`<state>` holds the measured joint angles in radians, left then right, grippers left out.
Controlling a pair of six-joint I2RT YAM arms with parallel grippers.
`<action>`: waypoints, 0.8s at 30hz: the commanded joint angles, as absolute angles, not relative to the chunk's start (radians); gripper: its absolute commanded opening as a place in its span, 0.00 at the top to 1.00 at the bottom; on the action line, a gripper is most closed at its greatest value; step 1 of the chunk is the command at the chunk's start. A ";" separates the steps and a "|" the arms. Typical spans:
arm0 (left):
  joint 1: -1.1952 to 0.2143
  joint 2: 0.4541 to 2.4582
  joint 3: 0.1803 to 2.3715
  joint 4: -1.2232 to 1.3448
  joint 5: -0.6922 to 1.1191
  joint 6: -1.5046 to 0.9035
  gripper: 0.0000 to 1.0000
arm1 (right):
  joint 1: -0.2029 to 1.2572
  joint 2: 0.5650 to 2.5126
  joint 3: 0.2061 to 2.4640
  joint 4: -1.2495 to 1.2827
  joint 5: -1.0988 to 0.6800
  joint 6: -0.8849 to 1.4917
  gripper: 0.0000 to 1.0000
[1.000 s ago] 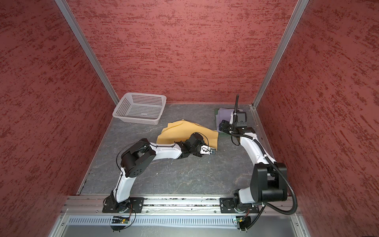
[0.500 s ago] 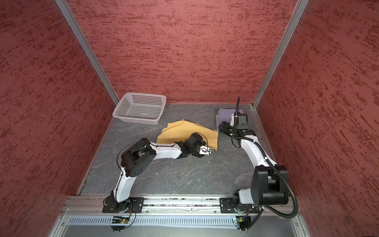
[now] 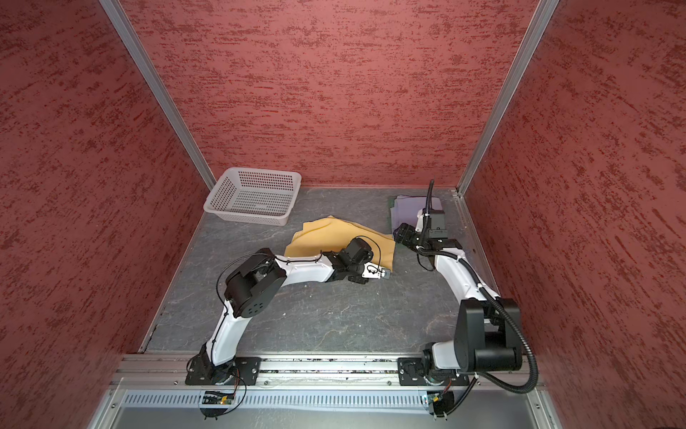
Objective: Fold and stack skirts
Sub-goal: Fold the skirt at the center of the table.
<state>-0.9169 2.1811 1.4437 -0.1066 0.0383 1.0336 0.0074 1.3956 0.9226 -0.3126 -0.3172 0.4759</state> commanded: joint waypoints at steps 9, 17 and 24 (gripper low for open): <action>-0.853 2.060 1.456 -0.248 0.276 0.912 0.91 | 0.001 1.364 0.798 -0.249 -0.398 0.587 0.19; -0.872 2.001 1.449 -0.300 0.283 0.911 0.91 | 0.003 1.404 0.693 -0.140 -0.458 0.684 0.16; -0.887 2.000 1.446 -0.314 0.272 0.905 0.91 | 0.002 1.447 0.613 -0.018 -0.514 0.772 0.16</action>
